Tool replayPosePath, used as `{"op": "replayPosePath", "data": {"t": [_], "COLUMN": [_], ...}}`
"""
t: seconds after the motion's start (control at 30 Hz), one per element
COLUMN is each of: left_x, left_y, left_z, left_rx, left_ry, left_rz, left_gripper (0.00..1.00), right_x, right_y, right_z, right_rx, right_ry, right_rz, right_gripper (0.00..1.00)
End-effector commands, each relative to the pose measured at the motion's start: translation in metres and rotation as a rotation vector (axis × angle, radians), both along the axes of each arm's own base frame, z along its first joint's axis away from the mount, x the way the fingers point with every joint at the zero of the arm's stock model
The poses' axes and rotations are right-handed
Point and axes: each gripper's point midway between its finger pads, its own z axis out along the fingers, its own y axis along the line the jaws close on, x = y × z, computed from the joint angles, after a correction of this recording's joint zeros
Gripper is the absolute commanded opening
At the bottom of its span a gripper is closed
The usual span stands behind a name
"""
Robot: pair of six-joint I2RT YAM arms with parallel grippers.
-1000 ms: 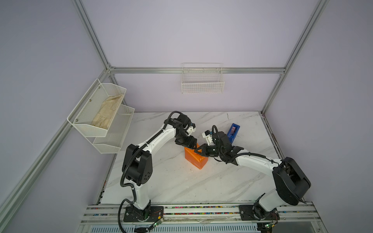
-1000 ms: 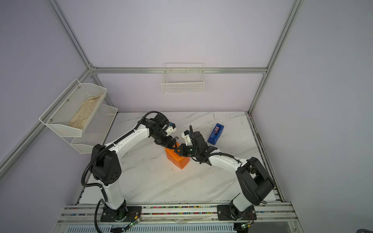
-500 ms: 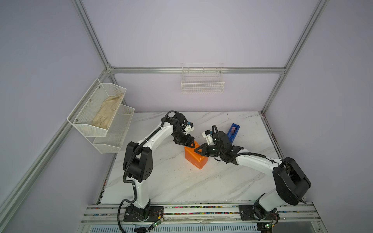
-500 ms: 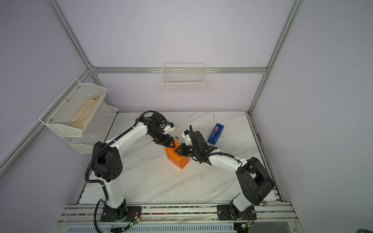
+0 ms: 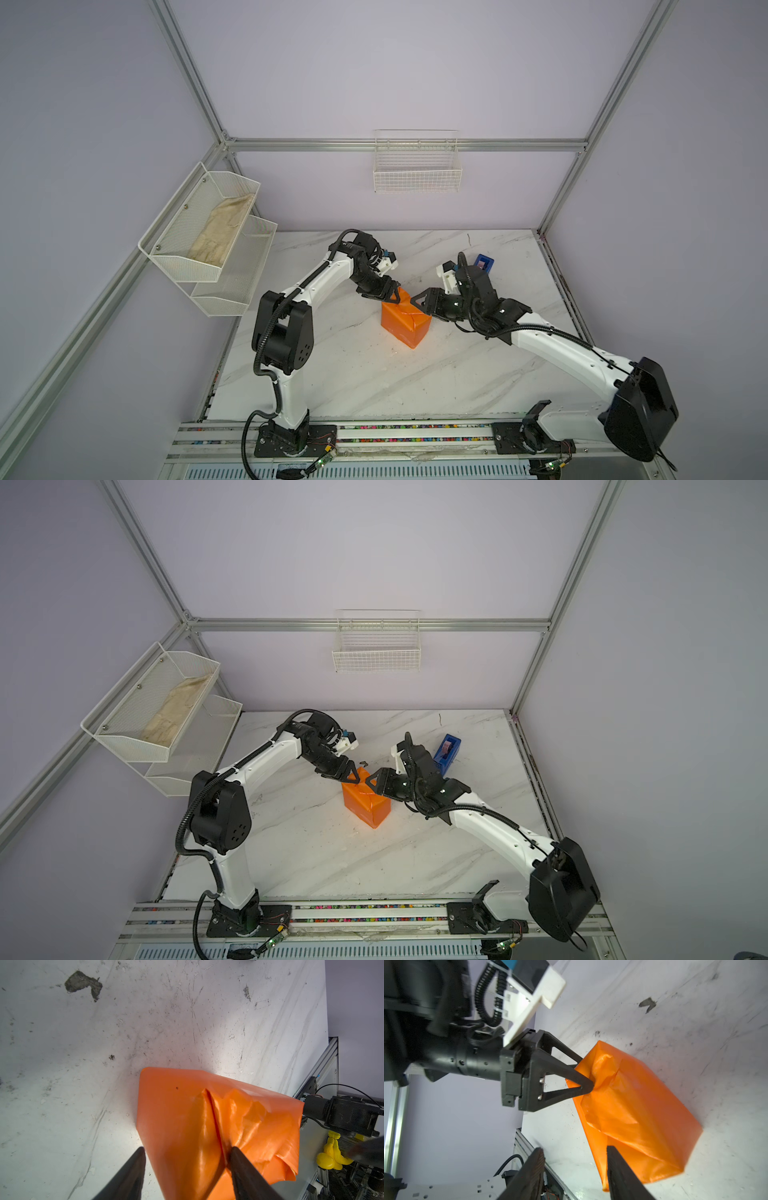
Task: Wrap a gift box in wrapping paper
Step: Fold the wrapping paper for the gift box.
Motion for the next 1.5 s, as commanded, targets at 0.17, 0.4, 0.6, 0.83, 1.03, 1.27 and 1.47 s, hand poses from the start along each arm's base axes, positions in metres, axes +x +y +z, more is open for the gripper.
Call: {"op": "replayPosePath", "data": {"t": [0.17,0.4,0.6,0.83,1.03,1.27,1.47], "left_x": [-0.014,-0.025,-0.032,-0.036,-0.041,-0.051,-0.055], "left_y": [0.011,0.013,0.017,0.023,0.032,0.03,0.03], "left_z": [-0.019,-0.022,-0.021,-0.028,-0.026,-0.03,-0.036], "left_rx": [0.043,0.028,0.019,0.033,0.016,-0.038,-0.041], "left_ry": [0.05,0.071,0.068,0.08,0.078,0.097,0.121], "left_rz": [0.004,0.031,0.086,0.154,0.253,0.309,0.315], "left_gripper": [0.61,0.61,0.61,0.61,0.52,0.48,0.47], "right_x": [-0.03,0.001,0.021,0.035,0.054,0.065,0.042], "right_y": [-0.023,0.006,0.011,0.01,0.01,-0.007,-0.004], "right_z": [-0.033,-0.037,-0.066,-0.09,-0.088,-0.065,-0.017], "right_rx": [0.124,0.195,0.103,0.011,-0.035,-0.23,-0.211], "right_ry": [0.219,0.218,0.241,0.244,0.187,0.106,0.072], "right_rz": [-0.143,-0.148,-0.172,-0.139,-0.105,-0.09,-0.09], "right_gripper": [0.72,0.79,0.68,0.54,0.51,0.66,0.43]}}
